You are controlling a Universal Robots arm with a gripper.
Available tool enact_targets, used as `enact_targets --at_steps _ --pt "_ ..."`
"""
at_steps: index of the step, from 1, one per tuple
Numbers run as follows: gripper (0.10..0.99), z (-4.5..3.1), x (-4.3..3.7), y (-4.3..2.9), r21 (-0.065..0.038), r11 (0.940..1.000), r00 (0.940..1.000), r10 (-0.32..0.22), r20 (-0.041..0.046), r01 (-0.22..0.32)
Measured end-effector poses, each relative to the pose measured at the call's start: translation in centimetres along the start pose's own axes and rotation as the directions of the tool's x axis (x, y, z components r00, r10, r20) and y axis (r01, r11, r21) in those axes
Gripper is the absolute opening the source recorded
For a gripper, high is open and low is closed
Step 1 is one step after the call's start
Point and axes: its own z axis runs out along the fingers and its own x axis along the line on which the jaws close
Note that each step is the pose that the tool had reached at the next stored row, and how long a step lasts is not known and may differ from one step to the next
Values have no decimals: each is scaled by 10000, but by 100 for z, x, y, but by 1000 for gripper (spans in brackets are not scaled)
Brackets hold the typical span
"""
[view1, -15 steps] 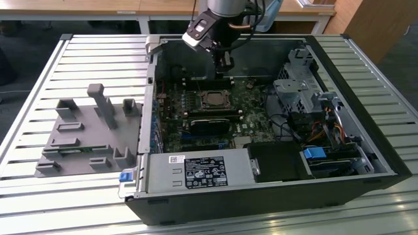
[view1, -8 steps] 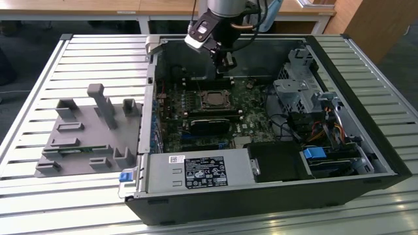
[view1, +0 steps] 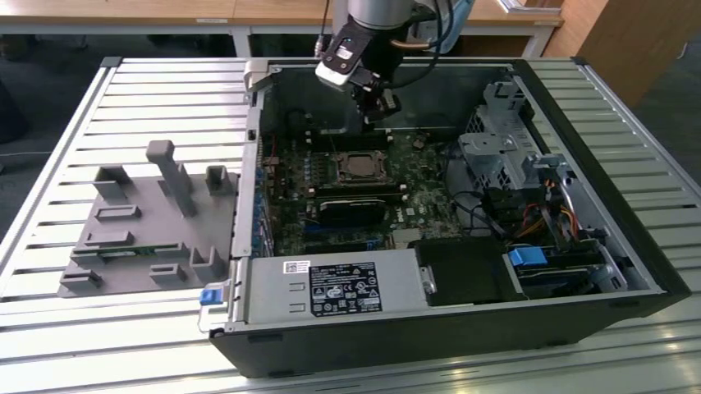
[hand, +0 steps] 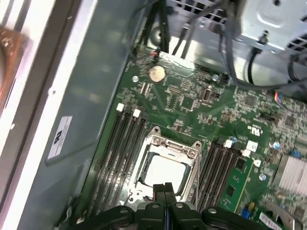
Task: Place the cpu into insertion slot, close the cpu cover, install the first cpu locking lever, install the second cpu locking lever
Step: 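Install the first cpu locking lever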
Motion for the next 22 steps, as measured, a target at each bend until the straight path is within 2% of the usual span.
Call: enact_targets --at_steps 5,8,12,17,22 --pt "106 10 0 0 2 9960 9960 -892 -3 892" --pt "106 13 0 0 4 9898 9898 -1426 -5 1426" --pt "106 14 0 0 4 9825 9825 -1860 -7 1860" --pt "106 14 0 0 4 9623 9623 -2720 -11 2720" --pt "106 14 0 0 5 9341 9341 -3570 -16 3570"
